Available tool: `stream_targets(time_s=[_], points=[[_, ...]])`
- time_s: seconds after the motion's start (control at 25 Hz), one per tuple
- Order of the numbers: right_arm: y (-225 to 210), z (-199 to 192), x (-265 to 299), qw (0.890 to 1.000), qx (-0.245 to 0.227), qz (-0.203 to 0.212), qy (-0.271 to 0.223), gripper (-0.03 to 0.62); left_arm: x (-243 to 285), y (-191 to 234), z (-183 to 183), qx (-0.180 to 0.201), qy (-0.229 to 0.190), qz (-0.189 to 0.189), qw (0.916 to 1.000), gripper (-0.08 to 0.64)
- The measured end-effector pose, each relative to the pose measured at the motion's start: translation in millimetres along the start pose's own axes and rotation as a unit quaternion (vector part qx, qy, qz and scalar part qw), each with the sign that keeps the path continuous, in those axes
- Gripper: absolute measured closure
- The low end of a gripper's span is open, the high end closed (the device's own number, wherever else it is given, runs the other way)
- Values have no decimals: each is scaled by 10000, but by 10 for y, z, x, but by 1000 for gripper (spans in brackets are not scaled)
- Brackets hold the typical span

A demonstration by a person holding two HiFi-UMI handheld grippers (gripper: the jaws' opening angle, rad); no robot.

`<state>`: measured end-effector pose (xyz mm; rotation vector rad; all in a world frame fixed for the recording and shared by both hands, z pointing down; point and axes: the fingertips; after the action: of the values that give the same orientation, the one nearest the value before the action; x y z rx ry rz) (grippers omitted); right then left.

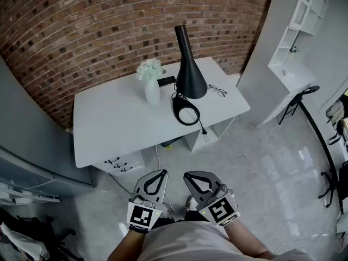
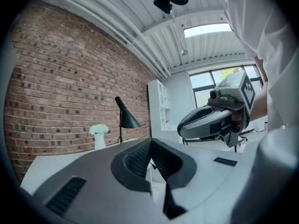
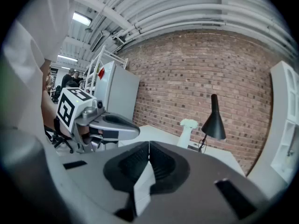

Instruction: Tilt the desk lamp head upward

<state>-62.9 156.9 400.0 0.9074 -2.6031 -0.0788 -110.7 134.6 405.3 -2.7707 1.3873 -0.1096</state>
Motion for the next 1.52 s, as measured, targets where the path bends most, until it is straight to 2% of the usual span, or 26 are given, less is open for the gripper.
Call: stream_targets(time_s=[0.4, 0.56, 0.76, 0.88, 1.12, 1.52], points=[[61, -38, 49, 9999, -7, 23, 105, 574, -62, 52, -65, -61, 16, 27, 10000, 552], [55, 40, 49, 9999, 8, -41, -141, 574, -81, 47, -91, -68, 44, -3, 10000, 552], [26, 32, 56, 9998, -34, -161, -111, 574, -75, 80, -144, -87, 72, -28, 9999, 552], [-21, 47, 16, 9994, 47, -322, -151, 574, -74, 102, -100, -143, 10, -52, 9999, 552], [-367, -37, -188, 9936, 272, -1100, -10, 574, -129, 278, -235, -311, 23, 32, 9995, 552], [-209, 54, -60, 9928, 162, -1187, 56, 574, -199, 335, -240, -347, -100, -112, 9993, 552]])
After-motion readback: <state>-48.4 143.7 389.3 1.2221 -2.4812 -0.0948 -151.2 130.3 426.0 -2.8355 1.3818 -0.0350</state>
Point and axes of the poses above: the fingertips, and each gripper's own axes: x forward along the fingers, y to its left, z out of its top, and after that the axes turned 8 degrees about z, right-handed
